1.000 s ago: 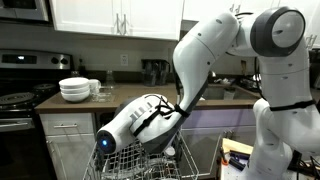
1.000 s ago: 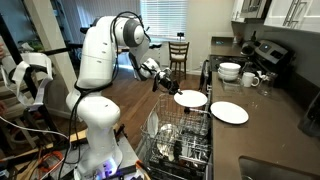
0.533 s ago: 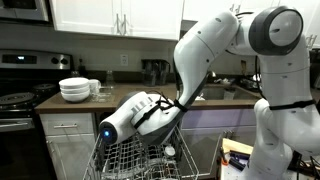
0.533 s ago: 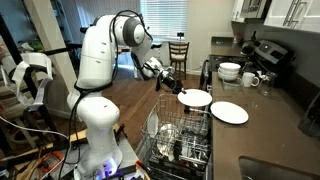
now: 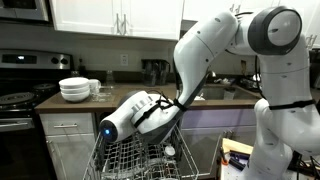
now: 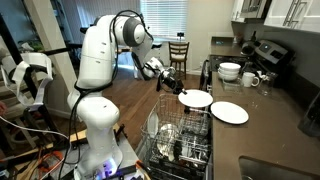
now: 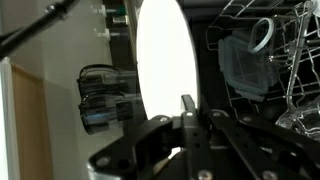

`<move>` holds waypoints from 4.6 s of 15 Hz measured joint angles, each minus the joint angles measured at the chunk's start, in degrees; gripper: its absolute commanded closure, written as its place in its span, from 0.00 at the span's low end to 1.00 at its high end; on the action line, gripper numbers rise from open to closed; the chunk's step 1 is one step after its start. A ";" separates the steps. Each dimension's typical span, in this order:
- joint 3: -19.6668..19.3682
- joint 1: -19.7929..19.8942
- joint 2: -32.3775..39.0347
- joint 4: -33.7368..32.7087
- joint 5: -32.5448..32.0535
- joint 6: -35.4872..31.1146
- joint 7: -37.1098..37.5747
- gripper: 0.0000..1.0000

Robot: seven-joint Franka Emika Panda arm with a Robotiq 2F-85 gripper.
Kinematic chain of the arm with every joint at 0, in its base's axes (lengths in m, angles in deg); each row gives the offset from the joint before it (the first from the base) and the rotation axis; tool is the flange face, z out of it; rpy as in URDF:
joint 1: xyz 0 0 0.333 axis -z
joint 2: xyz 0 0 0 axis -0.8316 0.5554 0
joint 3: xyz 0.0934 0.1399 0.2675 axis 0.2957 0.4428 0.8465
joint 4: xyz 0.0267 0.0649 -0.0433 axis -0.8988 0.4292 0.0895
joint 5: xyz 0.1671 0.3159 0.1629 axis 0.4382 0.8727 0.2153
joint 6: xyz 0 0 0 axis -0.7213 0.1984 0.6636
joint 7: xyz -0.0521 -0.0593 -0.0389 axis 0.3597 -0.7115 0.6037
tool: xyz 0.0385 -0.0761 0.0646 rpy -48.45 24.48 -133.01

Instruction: Pick up the plate from the kitchen plates holder and put it on top of the other plate on the shelf

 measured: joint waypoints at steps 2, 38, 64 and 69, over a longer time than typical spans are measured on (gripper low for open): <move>-0.18 0.59 0.34 -0.01 -0.02 -0.88 0.00 0.98; -5.76 9.49 2.13 -4.49 -5.45 -13.36 -9.95 0.98; -9.02 13.07 1.86 -5.13 -9.39 -24.54 -10.69 0.98; -9.14 13.70 1.86 -5.14 -9.39 -26.46 -11.42 0.98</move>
